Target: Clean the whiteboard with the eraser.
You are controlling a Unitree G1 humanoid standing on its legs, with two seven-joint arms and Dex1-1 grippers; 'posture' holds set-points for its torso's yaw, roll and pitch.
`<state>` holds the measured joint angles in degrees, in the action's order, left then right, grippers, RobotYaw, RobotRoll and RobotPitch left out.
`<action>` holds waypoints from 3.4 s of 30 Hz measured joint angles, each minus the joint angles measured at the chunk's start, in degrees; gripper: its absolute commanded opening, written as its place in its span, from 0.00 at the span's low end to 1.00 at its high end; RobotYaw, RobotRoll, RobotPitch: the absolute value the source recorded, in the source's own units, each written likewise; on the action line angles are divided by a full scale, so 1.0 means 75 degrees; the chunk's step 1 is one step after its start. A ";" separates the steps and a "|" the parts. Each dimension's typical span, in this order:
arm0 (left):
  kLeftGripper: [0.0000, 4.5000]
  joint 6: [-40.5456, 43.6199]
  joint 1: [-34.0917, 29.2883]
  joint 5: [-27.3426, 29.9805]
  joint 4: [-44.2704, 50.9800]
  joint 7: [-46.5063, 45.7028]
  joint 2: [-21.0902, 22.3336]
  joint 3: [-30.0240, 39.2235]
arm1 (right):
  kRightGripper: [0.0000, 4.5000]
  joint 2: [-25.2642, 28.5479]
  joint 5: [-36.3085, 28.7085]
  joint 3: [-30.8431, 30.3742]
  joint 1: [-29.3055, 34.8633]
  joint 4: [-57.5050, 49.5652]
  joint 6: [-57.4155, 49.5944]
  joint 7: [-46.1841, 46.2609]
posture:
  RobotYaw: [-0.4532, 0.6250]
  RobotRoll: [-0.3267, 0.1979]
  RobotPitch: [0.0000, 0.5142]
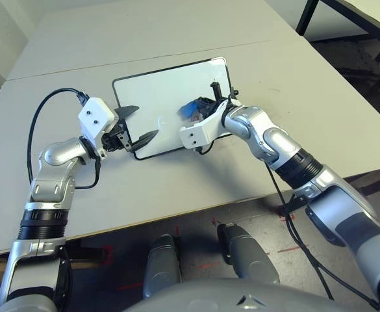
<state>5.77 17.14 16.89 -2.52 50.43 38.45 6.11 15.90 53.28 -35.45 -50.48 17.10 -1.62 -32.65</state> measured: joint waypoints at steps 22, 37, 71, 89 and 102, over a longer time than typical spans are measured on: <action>1.00 0.0087 -0.0070 -0.0001 0.0188 -0.0003 0.0000 0.0070 | 0.02 0.0116 -0.0044 -0.0180 0.0026 -0.0142 0.0400 -0.0404 | 0.24 0.62 0.27; 1.00 0.0017 0.0061 -0.0017 -0.0097 0.0003 -0.0012 0.0014 | 0.02 0.0590 -0.0051 0.0018 -0.0021 -0.0318 0.0298 -0.0630 | 0.23 0.62 0.29; 1.00 -0.0031 0.0062 -0.0016 -0.0094 0.0074 -0.0011 -0.0019 | 0.02 -0.0010 -0.0210 0.0008 0.0482 -0.0448 0.0499 -0.0662 | 0.24 0.62 0.30; 1.00 -0.0027 0.0062 -0.0015 -0.0070 0.0056 -0.0012 -0.0020 | 0.02 -0.0166 -0.0341 0.0021 -0.0125 0.0132 0.0541 0.0195 | 0.24 0.62 0.29; 1.00 -0.0028 0.0084 -0.0013 -0.0077 0.0034 -0.0054 -0.0056 | 0.02 0.0740 -0.1373 0.0483 0.0148 -0.1667 -0.0493 -0.2513 | 0.22 0.62 0.29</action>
<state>5.56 17.77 16.79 -3.09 50.69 38.04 5.68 21.45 42.98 -31.83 -49.36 4.60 -5.32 -51.49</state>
